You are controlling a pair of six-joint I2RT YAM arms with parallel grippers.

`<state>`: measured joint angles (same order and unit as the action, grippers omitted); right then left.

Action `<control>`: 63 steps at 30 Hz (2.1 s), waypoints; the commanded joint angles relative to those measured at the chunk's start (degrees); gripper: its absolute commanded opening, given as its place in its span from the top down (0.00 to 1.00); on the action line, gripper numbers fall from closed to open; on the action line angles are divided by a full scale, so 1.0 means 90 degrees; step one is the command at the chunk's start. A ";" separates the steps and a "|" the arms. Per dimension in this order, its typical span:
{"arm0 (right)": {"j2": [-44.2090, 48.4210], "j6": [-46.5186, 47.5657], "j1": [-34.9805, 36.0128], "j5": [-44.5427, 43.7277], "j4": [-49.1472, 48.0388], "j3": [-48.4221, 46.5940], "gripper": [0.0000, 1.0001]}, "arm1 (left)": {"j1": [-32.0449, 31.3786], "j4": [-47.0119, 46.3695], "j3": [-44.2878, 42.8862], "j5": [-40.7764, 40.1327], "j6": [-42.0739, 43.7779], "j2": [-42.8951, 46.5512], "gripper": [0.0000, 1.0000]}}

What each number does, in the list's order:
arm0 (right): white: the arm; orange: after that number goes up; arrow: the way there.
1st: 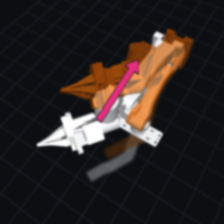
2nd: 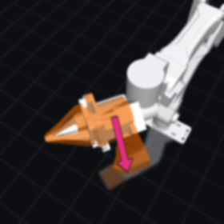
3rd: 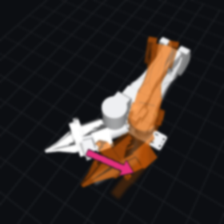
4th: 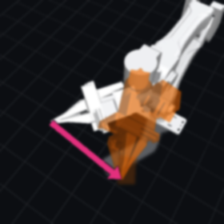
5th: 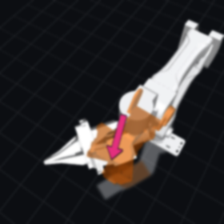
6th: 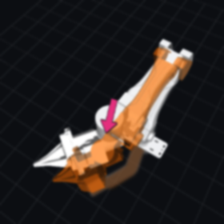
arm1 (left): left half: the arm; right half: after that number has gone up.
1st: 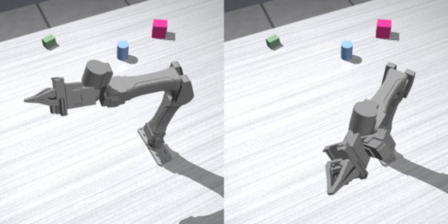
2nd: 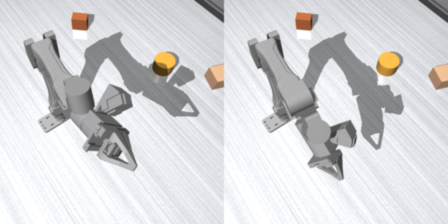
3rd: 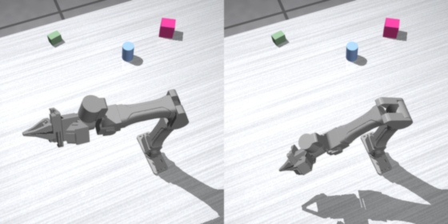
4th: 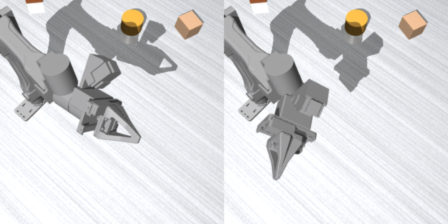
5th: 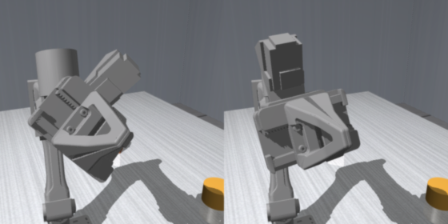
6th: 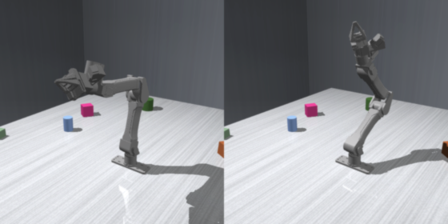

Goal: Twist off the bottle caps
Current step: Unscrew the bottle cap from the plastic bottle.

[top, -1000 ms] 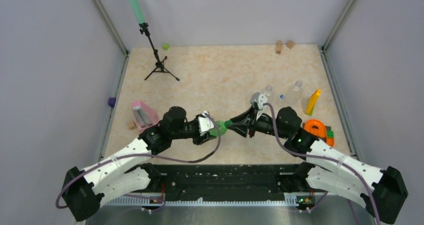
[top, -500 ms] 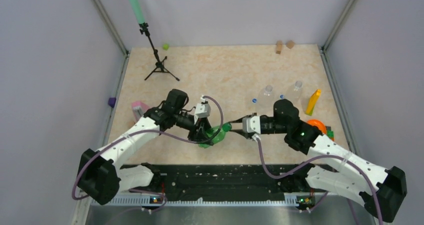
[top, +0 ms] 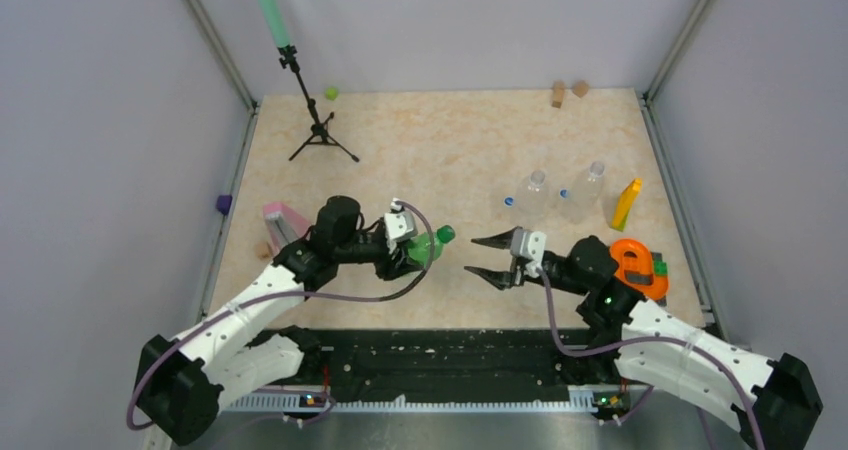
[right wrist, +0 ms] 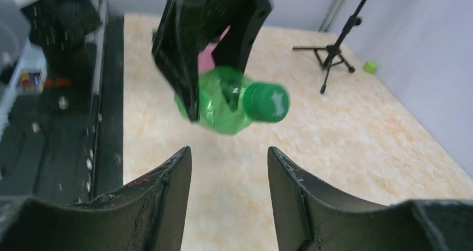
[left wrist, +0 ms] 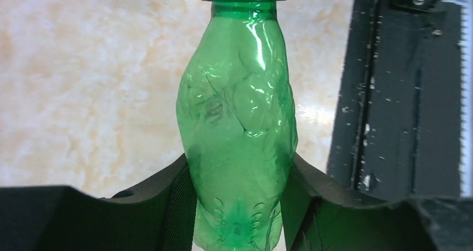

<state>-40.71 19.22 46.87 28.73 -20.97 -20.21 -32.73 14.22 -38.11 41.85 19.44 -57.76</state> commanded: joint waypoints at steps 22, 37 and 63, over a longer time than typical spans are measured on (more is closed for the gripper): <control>-0.0381 -0.7568 0.0065 -0.2422 0.1418 -0.1580 0.45 | -0.2083 -0.1387 0.0821 -0.4187 0.1607 0.1509 1.00; -0.1383 -0.7651 0.0048 -0.1738 0.0817 -0.1754 0.62 | -0.2188 -0.1165 0.0626 -0.4259 0.1744 0.1163 1.00; -0.1240 -0.7067 -0.0059 -0.1123 0.0985 -0.1649 0.90 | -0.2184 -0.1149 0.0568 -0.4080 0.1629 0.1113 1.00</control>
<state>-53.58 -47.64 46.28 14.44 -10.44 -33.80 -52.18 5.61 -31.29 4.21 34.70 -47.42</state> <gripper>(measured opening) 0.243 0.508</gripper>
